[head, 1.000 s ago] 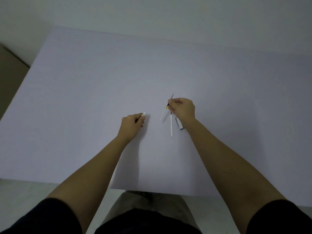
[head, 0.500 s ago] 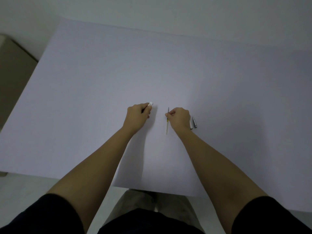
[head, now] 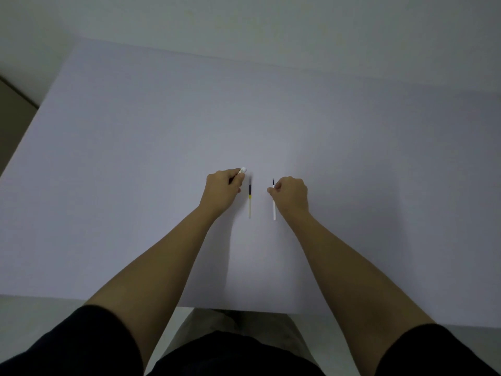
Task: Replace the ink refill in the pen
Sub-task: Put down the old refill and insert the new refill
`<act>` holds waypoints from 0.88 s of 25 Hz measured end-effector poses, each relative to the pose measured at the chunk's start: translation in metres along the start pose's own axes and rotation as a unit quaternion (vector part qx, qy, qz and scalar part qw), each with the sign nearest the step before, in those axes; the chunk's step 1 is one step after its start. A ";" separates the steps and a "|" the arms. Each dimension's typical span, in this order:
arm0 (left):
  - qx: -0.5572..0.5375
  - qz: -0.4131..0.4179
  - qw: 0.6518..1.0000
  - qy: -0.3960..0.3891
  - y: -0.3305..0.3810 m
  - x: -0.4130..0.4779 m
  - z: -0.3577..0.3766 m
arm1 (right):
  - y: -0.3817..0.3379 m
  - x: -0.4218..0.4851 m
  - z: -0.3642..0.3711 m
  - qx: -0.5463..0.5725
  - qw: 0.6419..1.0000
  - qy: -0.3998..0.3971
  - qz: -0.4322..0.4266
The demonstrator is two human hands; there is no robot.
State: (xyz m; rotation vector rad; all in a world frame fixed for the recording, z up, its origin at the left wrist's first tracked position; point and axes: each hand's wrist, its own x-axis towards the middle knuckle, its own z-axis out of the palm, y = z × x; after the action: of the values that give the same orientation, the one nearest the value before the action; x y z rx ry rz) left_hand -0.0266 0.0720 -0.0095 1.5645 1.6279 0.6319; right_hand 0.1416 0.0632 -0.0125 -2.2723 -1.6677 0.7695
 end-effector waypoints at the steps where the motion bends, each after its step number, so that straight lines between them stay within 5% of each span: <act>1: -0.002 -0.001 1.000 -0.001 0.002 0.000 0.001 | 0.001 -0.001 0.000 -0.011 1.000 -0.009 -0.003; 12: 0.003 -0.010 1.000 0.007 -0.006 -0.006 0.001 | -0.007 -0.007 0.015 -0.070 0.997 -0.031 0.015; 18: -0.004 0.002 1.000 -0.028 -0.005 -0.009 -0.003 | -0.019 0.003 -0.004 0.193 0.979 0.021 0.070; 22: 0.003 0.023 0.998 -0.057 0.001 -0.009 -0.006 | -0.019 0.008 -0.030 0.475 0.876 0.027 0.077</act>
State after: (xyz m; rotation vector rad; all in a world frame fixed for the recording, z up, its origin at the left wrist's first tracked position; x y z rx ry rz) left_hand -0.0316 0.0647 -0.0033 1.6176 1.5150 0.5529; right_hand 0.1436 0.0805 0.0190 -1.6650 -0.7659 1.1978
